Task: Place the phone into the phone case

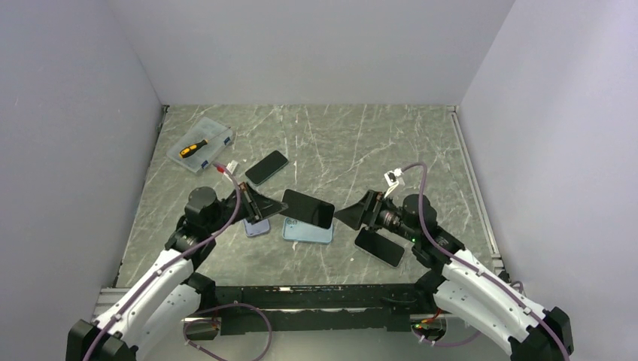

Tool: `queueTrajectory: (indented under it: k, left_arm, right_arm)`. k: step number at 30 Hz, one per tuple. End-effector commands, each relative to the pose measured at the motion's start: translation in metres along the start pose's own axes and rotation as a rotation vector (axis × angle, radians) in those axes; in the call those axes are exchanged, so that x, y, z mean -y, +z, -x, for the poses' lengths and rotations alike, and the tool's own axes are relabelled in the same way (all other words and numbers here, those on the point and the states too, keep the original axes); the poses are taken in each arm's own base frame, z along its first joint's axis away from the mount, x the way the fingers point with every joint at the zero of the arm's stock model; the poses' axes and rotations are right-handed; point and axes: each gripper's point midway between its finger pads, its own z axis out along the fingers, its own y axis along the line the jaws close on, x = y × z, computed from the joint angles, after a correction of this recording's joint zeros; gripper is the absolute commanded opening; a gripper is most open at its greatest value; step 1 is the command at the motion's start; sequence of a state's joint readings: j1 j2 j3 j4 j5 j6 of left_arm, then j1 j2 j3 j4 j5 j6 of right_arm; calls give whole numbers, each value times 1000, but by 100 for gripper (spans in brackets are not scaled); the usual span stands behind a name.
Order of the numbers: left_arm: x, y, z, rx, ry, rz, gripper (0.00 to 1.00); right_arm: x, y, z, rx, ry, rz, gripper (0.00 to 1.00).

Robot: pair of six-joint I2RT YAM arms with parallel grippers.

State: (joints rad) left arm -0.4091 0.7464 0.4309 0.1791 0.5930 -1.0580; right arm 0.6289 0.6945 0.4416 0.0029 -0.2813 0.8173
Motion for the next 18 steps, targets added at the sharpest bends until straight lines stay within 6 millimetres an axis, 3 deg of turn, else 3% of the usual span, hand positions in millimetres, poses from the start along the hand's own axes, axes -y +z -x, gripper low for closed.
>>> queueTrajectory:
  k: [1, 9, 18]
  left_arm:
    - [45, -14, 13, 84, 19, -156, 0]
    - [59, -32, 2, 95, -17, -251, 0]
    - [63, -35, -2, 81, -29, -278, 0]
  right_arm:
    - [-42, -9, 11, 63, 122, 218, 84]
    - [-57, -15, -7, 26, 264, 420, 72]
    - [-83, -29, 0, 49, 246, 564, 64]
